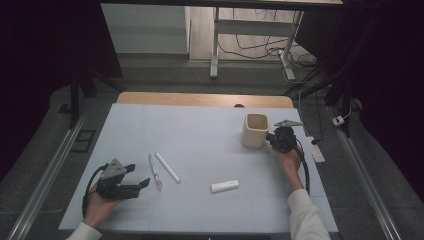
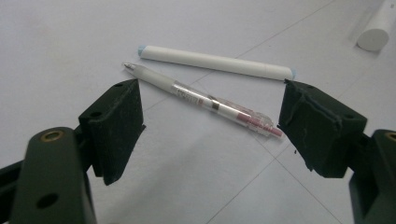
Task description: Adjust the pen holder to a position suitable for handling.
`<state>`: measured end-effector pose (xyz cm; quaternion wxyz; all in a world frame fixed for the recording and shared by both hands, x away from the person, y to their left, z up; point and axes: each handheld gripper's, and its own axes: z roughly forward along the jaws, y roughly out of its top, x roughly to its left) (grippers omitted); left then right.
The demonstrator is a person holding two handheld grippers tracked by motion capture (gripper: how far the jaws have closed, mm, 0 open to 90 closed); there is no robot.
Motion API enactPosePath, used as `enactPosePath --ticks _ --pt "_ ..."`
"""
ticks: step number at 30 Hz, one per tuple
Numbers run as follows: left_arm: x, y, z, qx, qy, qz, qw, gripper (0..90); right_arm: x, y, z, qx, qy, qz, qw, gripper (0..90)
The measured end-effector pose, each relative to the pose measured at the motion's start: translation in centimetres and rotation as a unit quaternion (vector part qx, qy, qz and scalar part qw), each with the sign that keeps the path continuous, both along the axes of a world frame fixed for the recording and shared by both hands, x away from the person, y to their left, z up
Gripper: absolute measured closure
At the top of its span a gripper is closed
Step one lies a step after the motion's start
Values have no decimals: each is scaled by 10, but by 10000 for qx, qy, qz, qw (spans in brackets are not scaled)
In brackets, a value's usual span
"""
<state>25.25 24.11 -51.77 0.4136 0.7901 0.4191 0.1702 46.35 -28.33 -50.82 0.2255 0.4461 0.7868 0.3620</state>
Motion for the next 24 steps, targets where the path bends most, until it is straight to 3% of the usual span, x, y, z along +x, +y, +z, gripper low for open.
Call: enactPosePath --ticks 24 --pt "1 1 -1 -18 21 37 10000 223 2 0 -1 -39 -18 34 10000 894"
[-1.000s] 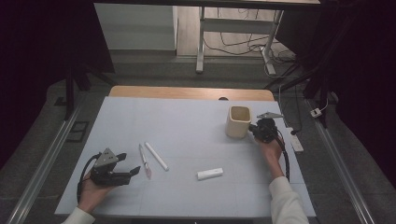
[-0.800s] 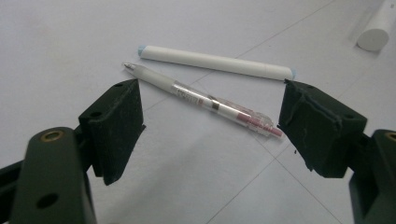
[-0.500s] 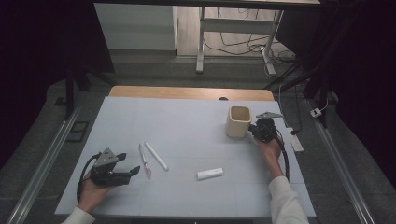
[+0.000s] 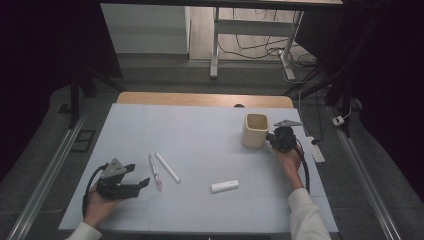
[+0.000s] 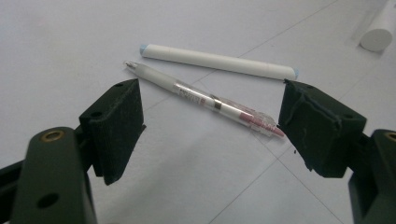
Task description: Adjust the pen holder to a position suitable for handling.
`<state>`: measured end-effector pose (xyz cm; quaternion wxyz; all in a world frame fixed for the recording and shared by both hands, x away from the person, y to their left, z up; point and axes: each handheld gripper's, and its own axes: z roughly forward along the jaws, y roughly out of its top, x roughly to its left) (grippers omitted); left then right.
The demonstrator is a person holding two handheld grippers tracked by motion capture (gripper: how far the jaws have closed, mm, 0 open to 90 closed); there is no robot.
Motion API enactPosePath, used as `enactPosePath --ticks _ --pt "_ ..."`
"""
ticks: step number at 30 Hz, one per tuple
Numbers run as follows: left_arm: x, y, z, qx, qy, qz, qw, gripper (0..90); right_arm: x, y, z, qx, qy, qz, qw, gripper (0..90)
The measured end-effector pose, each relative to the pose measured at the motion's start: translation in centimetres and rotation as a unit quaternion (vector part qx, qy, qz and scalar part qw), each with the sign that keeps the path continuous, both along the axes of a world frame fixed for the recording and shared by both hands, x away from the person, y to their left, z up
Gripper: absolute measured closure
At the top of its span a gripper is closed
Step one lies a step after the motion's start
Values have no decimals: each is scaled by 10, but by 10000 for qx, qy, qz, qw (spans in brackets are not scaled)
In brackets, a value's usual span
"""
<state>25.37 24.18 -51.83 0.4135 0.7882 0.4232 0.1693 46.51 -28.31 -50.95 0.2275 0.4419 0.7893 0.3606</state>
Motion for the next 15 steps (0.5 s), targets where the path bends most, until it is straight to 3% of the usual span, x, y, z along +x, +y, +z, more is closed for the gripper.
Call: enactPosePath --ticks 15 --pt "1 0 0 -14 6 29 10000 223 0 4 -1 102 55 61 9999 894"
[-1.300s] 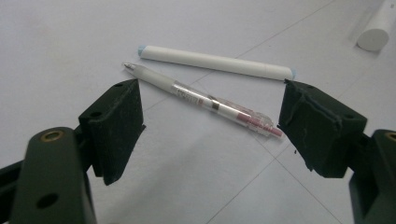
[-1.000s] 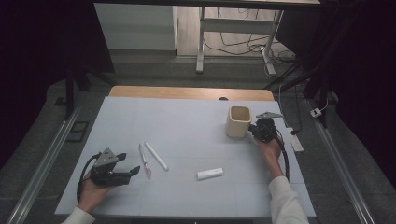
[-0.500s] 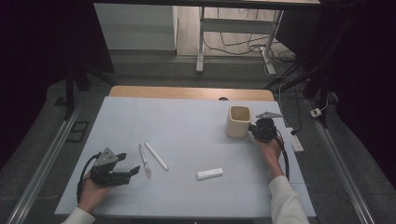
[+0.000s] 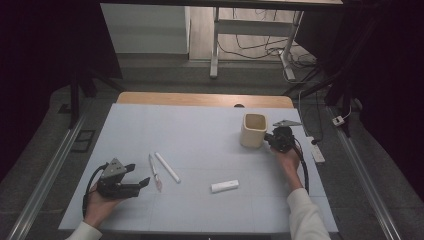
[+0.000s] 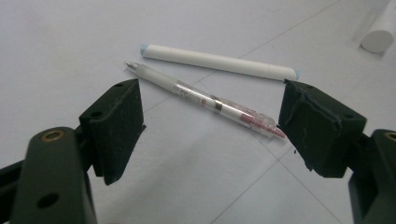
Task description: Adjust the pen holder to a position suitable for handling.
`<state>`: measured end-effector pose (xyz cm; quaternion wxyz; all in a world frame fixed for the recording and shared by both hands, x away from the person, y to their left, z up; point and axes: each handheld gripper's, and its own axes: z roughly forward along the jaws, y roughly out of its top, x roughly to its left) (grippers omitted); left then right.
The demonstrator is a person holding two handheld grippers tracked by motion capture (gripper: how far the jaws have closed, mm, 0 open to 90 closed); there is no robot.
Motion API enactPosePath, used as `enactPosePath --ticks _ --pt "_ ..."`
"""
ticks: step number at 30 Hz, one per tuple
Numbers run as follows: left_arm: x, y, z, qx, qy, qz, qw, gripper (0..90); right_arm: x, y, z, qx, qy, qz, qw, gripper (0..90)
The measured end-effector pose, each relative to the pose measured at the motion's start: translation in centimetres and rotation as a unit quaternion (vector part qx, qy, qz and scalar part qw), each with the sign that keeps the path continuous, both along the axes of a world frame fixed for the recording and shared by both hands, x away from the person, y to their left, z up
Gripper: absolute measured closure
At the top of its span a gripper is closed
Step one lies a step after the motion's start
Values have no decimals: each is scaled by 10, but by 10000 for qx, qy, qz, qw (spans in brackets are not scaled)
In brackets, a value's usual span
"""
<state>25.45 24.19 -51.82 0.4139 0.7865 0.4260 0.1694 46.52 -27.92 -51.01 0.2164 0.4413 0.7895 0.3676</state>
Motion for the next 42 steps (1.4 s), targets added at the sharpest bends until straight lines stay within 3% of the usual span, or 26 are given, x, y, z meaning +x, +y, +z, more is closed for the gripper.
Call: enactPosePath --ticks 17,23,28,35,42 --pt "2 0 0 -61 19 -4 10000 226 1 11 -1 -53 -32 -6 10000 894" --pt "2 2 1 -100 26 -10 9999 227 1 23 -2 -97 -29 110 9999 894" --pt "2 2 0 -108 45 -47 9999 227 2 33 -1 -317 -15 163 9994 894" --pt "2 2 0 -84 34 -71 9999 227 6 42 -2 -230 36 187 9996 894" --pt "2 2 0 -102 35 -71 9999 226 8 55 0 -304 109 275 9991 894"
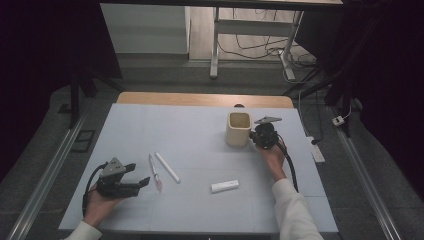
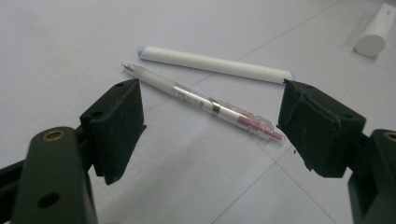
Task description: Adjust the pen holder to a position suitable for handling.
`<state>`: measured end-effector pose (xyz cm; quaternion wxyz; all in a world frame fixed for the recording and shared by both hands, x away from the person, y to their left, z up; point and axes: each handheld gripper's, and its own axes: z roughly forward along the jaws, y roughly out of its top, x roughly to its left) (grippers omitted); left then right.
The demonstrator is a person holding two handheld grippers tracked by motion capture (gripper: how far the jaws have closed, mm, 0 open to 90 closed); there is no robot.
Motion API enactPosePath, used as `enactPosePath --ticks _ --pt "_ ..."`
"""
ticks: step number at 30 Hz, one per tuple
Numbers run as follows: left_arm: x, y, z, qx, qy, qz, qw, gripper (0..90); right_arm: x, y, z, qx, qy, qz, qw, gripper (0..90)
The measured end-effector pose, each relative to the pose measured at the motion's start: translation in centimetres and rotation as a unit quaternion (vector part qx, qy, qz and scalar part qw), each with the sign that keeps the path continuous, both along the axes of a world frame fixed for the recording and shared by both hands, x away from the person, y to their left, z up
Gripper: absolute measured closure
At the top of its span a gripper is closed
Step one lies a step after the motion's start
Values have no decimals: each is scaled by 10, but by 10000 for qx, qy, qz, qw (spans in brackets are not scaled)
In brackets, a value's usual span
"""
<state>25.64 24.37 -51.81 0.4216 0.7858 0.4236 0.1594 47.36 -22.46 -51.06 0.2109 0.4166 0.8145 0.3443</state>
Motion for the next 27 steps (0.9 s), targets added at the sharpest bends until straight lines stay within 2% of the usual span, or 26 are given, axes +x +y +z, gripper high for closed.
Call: enactPosePath --ticks 22,27 --pt "0 0 0 -15 4 -23 10000 226 3 31 1 -114 73 247 9996 894" --pt "0 0 0 -15 3 -27 10000 226 4 37 0 -144 1 262 9996 894"
